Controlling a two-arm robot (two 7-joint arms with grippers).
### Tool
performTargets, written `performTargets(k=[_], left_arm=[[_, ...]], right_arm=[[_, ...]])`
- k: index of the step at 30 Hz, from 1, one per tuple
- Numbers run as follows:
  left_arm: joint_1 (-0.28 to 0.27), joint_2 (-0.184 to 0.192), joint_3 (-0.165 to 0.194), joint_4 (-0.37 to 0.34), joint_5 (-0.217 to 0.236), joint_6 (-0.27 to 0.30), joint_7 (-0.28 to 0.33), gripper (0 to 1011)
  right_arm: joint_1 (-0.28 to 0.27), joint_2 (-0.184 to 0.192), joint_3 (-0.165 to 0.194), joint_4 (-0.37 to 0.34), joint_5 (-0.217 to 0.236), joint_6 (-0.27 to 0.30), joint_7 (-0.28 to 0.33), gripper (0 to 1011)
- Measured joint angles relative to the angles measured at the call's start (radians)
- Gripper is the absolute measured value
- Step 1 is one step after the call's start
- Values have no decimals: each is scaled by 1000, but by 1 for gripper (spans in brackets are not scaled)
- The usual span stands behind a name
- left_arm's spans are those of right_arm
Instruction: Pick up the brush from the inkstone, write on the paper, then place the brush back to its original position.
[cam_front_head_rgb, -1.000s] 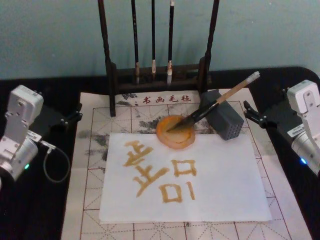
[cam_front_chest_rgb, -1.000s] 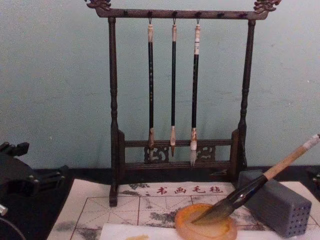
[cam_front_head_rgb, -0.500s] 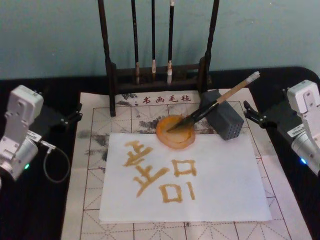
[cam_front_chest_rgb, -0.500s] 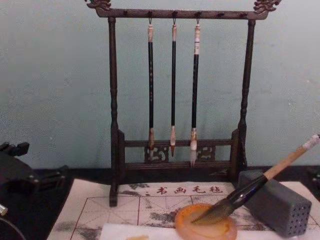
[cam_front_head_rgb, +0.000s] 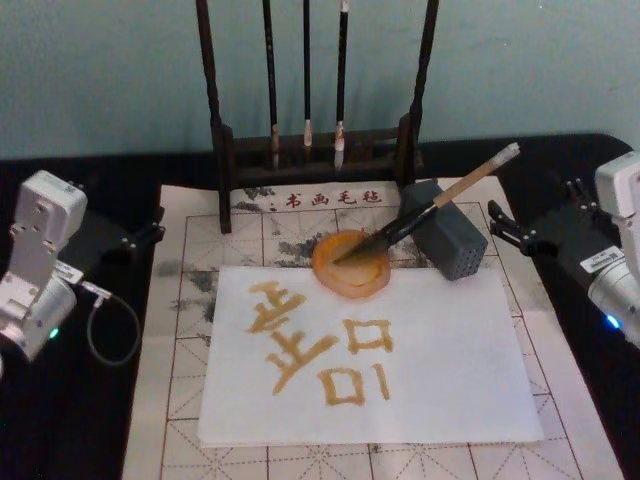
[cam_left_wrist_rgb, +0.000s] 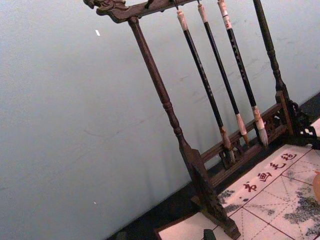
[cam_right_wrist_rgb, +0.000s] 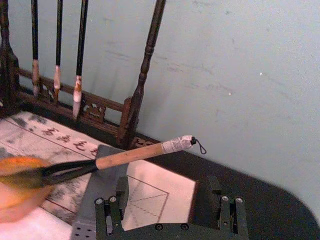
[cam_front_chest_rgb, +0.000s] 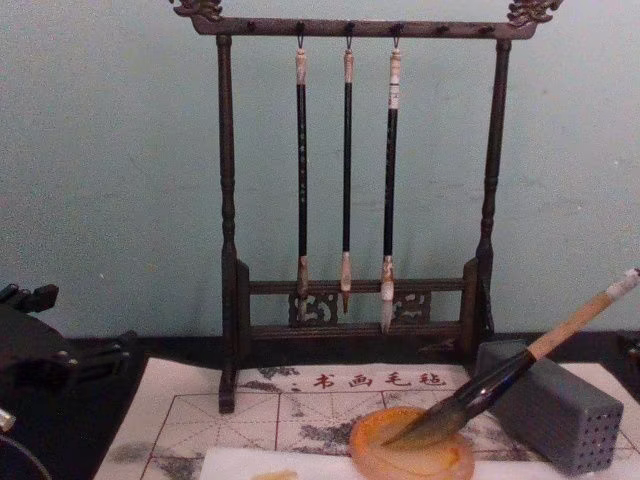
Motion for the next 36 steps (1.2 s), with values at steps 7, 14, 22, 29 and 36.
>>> performTargets(k=[7,14,22,29,36], left_arm=[[0,0,0,0,0,0,0,1001],[0,0,0,0,0,0,0,1001],[0,0,0,0,0,0,0,1001],[0,0,0,0,0,0,0,1001],[0,0,0,0,0,0,0,1001]], right_arm=[[-19,-23,56,-21,130,68,79,1002],[-24,-70,113,-23,265,149,140,1002],[-27,-138,188,-15,418,254,171,1002],[-20,-201,238,-2,573,330,154,1002],[1,-237,243,10,655,378,123,1002]])
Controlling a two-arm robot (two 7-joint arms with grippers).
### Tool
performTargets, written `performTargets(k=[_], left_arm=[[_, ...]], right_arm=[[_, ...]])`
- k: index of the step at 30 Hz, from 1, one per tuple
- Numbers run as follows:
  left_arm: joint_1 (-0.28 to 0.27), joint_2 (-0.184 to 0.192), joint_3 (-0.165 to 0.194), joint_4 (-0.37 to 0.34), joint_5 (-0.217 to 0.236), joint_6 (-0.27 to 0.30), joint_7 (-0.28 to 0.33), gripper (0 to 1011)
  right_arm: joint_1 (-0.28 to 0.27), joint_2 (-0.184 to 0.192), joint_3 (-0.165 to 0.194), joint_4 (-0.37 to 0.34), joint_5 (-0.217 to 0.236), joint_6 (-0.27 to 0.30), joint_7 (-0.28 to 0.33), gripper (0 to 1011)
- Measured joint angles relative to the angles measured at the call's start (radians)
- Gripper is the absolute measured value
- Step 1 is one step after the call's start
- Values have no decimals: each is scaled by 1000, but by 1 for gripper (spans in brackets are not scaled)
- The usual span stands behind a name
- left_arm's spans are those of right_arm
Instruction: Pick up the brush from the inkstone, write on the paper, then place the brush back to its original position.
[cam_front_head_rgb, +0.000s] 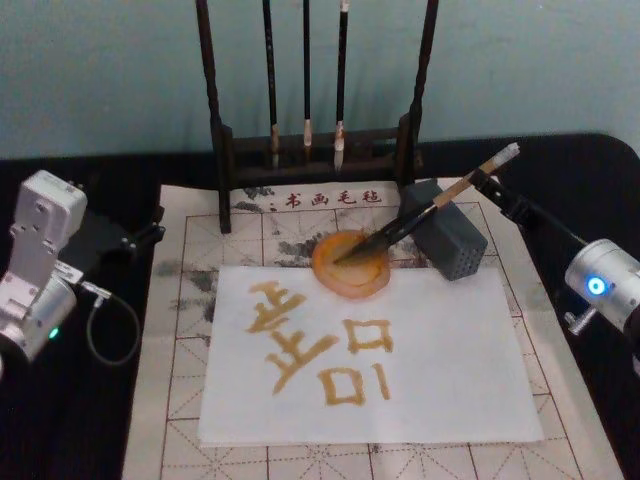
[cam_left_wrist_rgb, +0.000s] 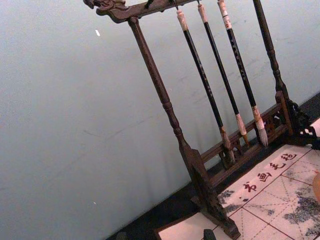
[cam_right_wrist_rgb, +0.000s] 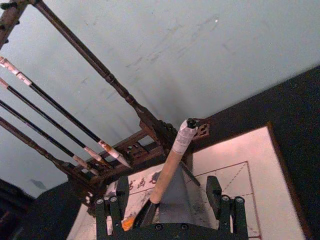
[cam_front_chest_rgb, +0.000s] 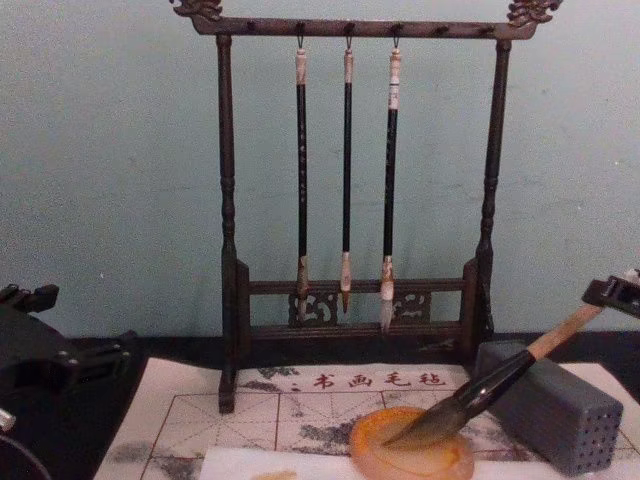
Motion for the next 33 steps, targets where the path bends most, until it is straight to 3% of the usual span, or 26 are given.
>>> performTargets(k=[15,33], left_arm=[[0,0,0,0,0,0,0,1001],[0,0,0,0,0,0,0,1001]], right_arm=[[83,-53,-36,86,73,20,-51,1002],[129,-74,-56,141,142,13,-75,1002]])
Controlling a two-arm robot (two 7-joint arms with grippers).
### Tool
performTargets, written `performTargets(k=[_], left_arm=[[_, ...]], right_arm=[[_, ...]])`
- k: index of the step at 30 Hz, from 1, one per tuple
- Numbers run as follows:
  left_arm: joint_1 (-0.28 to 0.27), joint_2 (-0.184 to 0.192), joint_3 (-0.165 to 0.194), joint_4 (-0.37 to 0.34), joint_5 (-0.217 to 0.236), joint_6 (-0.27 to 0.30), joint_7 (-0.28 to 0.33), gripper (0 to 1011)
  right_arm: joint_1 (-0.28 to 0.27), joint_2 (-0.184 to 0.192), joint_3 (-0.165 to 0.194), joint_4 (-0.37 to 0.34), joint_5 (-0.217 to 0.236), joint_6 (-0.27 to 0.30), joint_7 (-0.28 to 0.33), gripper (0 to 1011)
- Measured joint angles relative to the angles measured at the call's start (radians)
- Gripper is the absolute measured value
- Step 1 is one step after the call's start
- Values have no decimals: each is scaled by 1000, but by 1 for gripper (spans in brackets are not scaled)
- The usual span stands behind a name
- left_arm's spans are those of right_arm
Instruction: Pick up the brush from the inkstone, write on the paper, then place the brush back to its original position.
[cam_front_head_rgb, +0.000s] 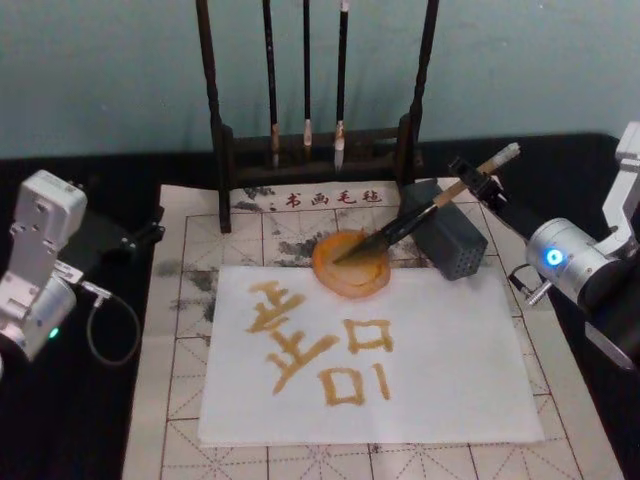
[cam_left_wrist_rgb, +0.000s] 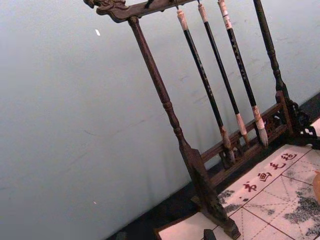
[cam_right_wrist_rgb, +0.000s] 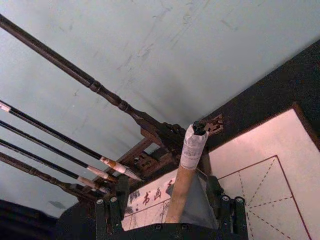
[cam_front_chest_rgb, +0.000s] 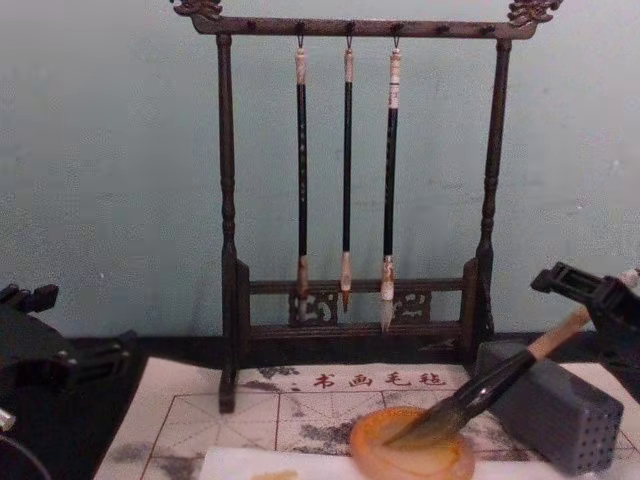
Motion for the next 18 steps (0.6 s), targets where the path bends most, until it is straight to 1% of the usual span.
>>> performTargets(k=[11,14,18], left_arm=[[0,0,0,0,0,0,0,1001],[0,0,0,0,0,0,0,1001],[0,0,0,0,0,0,0,1001]], right_arm=[[6,5,-18,3,29,-16,-14,1002],[9,8,-24,6,31,-20,-19,1002],[9,8,-24,6,31,-20,-18,1002]])
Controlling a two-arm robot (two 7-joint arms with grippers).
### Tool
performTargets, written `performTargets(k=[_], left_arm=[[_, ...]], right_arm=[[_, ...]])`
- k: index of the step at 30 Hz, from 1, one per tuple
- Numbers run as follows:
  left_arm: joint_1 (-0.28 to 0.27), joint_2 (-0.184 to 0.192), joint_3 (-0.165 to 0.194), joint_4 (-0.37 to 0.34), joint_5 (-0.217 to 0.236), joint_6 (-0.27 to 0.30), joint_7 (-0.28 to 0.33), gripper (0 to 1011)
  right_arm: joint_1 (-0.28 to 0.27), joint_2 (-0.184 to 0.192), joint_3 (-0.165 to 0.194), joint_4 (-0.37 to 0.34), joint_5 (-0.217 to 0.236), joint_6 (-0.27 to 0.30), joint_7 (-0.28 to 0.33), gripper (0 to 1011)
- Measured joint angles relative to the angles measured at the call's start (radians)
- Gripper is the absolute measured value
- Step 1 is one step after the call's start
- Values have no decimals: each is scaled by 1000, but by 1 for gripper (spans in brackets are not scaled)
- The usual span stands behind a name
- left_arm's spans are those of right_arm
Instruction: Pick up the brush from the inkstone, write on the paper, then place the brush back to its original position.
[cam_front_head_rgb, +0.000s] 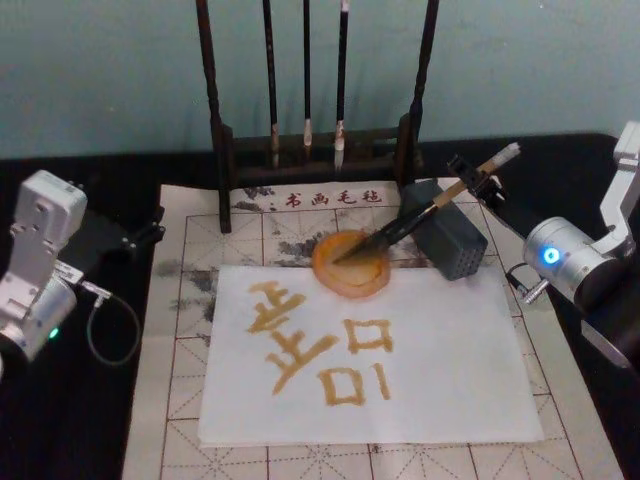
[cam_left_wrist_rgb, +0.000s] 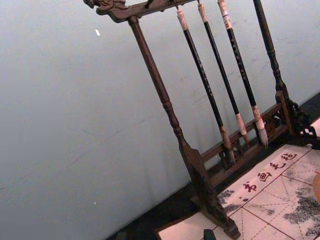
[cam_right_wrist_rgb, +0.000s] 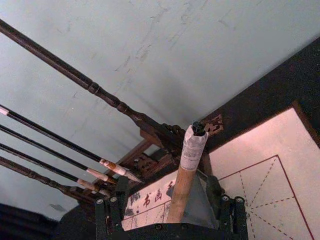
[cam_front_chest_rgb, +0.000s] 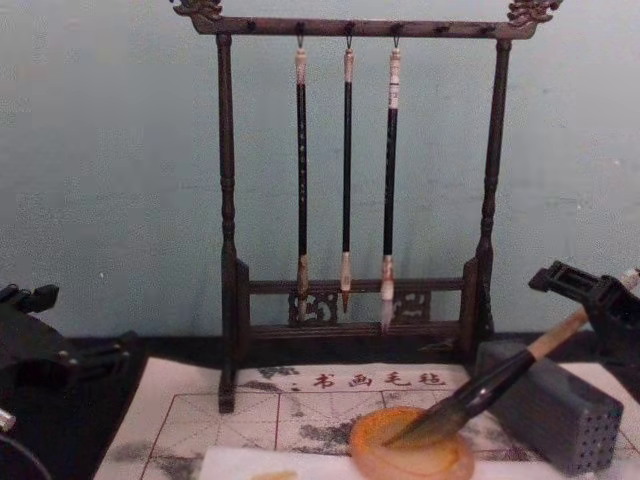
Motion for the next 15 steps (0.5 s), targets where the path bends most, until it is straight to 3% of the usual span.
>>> performTargets(k=[11,15], left_arm=[[0,0,0,0,0,0,0,1001],[0,0,0,0,0,0,0,1001]], right_arm=[[-1,-1,2,-2,0,1,1,1000],[-2,-1,3,-2,0,1,2,928]])
